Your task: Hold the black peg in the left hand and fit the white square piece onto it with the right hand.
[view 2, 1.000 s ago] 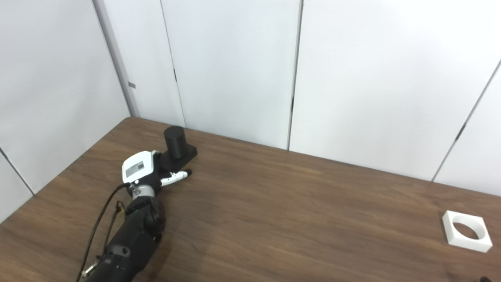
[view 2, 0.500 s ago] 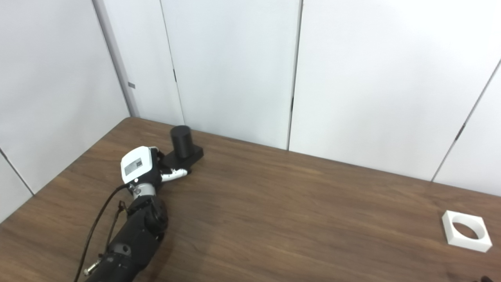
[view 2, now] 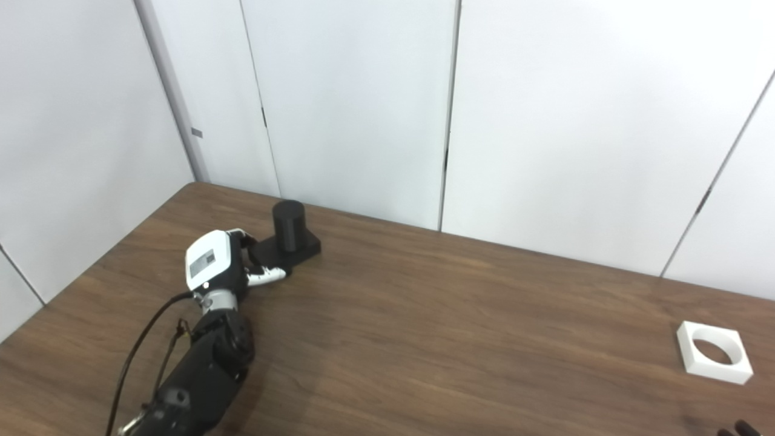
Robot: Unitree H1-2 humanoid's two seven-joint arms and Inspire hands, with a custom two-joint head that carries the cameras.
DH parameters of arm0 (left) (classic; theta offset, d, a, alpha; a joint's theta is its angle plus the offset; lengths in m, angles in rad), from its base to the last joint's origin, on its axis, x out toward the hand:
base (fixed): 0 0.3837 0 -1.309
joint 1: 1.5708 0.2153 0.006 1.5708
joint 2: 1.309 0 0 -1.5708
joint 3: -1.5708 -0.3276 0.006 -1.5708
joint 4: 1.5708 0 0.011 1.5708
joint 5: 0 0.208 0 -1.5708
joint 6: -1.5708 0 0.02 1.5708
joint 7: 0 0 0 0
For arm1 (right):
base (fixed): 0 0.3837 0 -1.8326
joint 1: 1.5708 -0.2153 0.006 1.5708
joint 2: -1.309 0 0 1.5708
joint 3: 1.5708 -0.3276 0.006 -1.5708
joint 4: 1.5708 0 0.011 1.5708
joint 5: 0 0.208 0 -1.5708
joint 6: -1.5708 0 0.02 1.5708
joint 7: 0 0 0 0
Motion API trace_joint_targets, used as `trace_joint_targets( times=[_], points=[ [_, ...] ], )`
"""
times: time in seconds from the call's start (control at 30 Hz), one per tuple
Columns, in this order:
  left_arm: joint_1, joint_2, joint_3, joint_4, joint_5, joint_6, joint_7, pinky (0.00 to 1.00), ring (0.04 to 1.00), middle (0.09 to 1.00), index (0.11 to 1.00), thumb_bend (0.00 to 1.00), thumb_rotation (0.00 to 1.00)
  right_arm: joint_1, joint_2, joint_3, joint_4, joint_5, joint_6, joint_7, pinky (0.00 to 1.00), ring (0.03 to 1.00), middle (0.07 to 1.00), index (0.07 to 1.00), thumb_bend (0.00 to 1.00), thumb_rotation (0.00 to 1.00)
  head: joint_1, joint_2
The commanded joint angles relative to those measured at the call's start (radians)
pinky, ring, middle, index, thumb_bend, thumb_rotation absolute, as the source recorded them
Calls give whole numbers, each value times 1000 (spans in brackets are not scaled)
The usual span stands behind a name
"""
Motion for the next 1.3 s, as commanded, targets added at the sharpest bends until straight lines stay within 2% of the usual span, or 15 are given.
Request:
trace_joint_targets(
  times=[0.0, 0.13, 0.2, 0.3, 0.43, 0.57, 0.67, 0.87, 1.03, 1.17, 1.27],
  points=[
    [-4, 31, -14, -61, 9, -29, -8, 671, 745, 681, 485, 517, 49, 7, 0, 13, -6, -15, 52, 3, 974, 929, 877, 905, 834, 1000, -12, 6],
    [82, 14, -29, -214, -25, -55, -77, 641, 752, 684, 485, 516, 50, 11, -3, 29, -17, -33, 43, 6, 999, 972, 920, 952, 712, 1000, -39, 25],
    [121, 17, -48, -276, -35, -80, -113, 643, 754, 688, 485, 516, 48, 11, 3, 33, -33, -42, 59, -1, 1000, 977, 927, 959, 679, 1000, -58, 37],
    [183, 18, -80, -391, -38, -81, -195, 643, 756, 698, 486, 516, 49, 9, 10, 40, -63, -58, 89, -9, 1000, 974, 919, 964, 660, 1000, -81, 52],
    [270, 11, -118, -522, -22, -108, -250, 616, 739, 699, 486, 519, 49, 11, 20, 47, -98, -79, 121, -16, 1000, 961, 910, 969, 616, 1000, -125, 86],
    [323, 2, -131, -594, -28, -129, -291, 617, 742, 703, 486, 518, 49, 12, 31, 54, -126, -76, 141, -14, 1000, 972, 914, 971, 538, 1000, -151, 106],
    [379, 0, -166, -665, -40, -151, -358, 649, 762, 720, 487, 517, 46, 15, 39, 65, -149, -100, 154, -25, 1000, 968, 908, 966, 499, 1000, -183, 127],
    [438, 6, -227, -735, -67, -212, -468, 652, 763, 726, 486, 518, 44, 17, 52, 84, -194, -121, 192, -37, 1000, 957, 913, 960, 458, 1000, -243, 167],
    [466, 18, -282, -776, -79, -229, -565, 658, 780, 741, 487, 518, 44, 12, 64, 98, -202, -152, 217, -46, 1000, 936, 892, 951, 473, 1000, -295, 199],
    [473, 20, -324, -757, -74, -276, -589, 666, 789, 740, 487, 518, 44, 9, 64, 107, -205, -161, 226, -39, 1000, 940, 889, 948, 481, 1000, -318, 214],
    [481, 12, -349, -748, -52, -282, -590, 679, 795, 738, 487, 519, 44, 6, 64, 111, -210, -153, 235, -32, 1000, 946, 894, 955, 486, 1000, -333, 226]
  ],
)
